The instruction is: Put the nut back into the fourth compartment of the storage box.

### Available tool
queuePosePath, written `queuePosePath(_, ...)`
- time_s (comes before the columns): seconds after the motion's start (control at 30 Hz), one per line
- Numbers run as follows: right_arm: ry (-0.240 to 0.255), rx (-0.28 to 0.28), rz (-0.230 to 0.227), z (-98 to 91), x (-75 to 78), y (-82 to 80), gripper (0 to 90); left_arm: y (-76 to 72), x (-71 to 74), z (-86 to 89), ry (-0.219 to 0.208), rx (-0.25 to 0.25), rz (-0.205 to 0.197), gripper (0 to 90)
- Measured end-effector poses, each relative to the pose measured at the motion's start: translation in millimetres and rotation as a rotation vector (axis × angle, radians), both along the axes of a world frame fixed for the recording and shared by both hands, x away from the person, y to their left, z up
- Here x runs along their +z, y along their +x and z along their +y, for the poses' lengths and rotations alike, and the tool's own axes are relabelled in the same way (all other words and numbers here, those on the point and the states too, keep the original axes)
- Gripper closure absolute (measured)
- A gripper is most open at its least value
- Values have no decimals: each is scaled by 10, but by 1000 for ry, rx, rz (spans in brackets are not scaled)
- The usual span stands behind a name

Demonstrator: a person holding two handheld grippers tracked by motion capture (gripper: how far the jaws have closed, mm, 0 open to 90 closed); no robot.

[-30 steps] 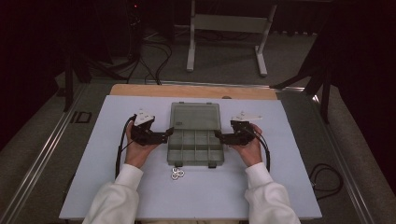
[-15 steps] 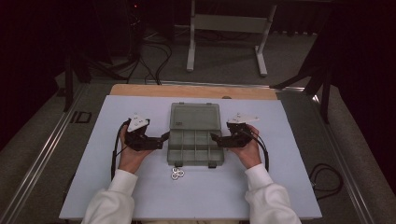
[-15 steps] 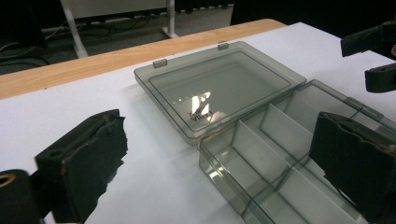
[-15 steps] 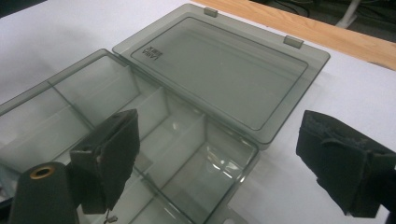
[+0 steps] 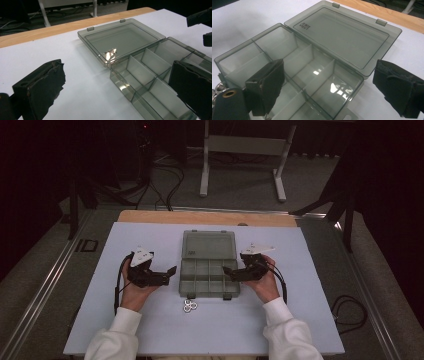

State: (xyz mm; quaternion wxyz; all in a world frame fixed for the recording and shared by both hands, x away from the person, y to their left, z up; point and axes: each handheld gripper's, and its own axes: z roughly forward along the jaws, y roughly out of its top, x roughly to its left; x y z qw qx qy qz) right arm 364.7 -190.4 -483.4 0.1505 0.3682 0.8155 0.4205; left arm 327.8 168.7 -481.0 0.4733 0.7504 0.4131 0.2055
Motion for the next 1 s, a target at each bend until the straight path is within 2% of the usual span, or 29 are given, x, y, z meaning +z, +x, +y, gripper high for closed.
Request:
queuePosePath(0.17, 16, 10, 3, 15, 18, -41, 104, -97, 24, 49, 13, 2, -16, 9)
queuePosePath(0.47, 34, 69, 13, 102, 51, -148, 105, -216, -14, 178, 19, 13, -11, 9)
queuePosePath(1.0, 21, 189, 29, 262, 53, -335, 126, -407, -43, 354, 29, 36, -11, 9)
